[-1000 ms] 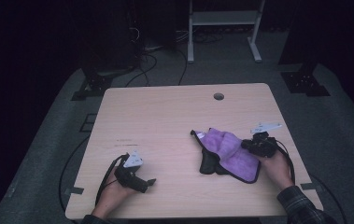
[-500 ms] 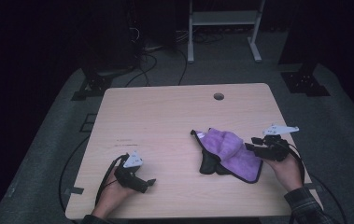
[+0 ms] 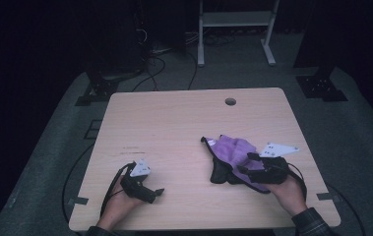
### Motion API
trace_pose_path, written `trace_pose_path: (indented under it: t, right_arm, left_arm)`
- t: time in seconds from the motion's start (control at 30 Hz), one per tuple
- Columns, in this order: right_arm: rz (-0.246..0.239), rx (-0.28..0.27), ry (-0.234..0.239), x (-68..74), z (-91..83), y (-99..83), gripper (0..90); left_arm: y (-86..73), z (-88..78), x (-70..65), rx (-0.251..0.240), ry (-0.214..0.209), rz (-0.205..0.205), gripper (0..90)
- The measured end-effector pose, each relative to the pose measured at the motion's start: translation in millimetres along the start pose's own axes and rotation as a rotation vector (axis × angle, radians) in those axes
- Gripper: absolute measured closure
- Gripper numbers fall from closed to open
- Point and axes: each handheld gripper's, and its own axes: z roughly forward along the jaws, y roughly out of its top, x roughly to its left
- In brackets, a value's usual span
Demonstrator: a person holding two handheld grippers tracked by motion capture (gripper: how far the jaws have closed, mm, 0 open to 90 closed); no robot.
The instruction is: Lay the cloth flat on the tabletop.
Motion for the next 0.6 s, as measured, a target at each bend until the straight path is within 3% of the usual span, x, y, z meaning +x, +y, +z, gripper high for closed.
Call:
trace_pose_path:
  t: [0.27,0.3,0.4,0.6]
  right_arm:
    - [-0.083,0.030,-0.022,21.7,23.2,14.8,32.8]
    - [-0.132,0.066,-0.069,23.6,31.9,14.6,42.6]
    - [-0.140,0.070,-0.113,17.3,31.8,12.9,63.5]
    - [-0.075,0.038,-0.158,-8.5,14.1,8.4,72.0]
  left_arm:
    - [0.1,0.1,0.0,0.000,0.000,0.000,0.0]
    - [0.1,0.1,0.0,-0.001,0.001,0.000,0.0]
    - [0.1,0.1,-0.1,0.000,0.001,-0.001,0.0]
    - [4.7,-0.5,-1.9,0.011,0.015,0.016,1.6]
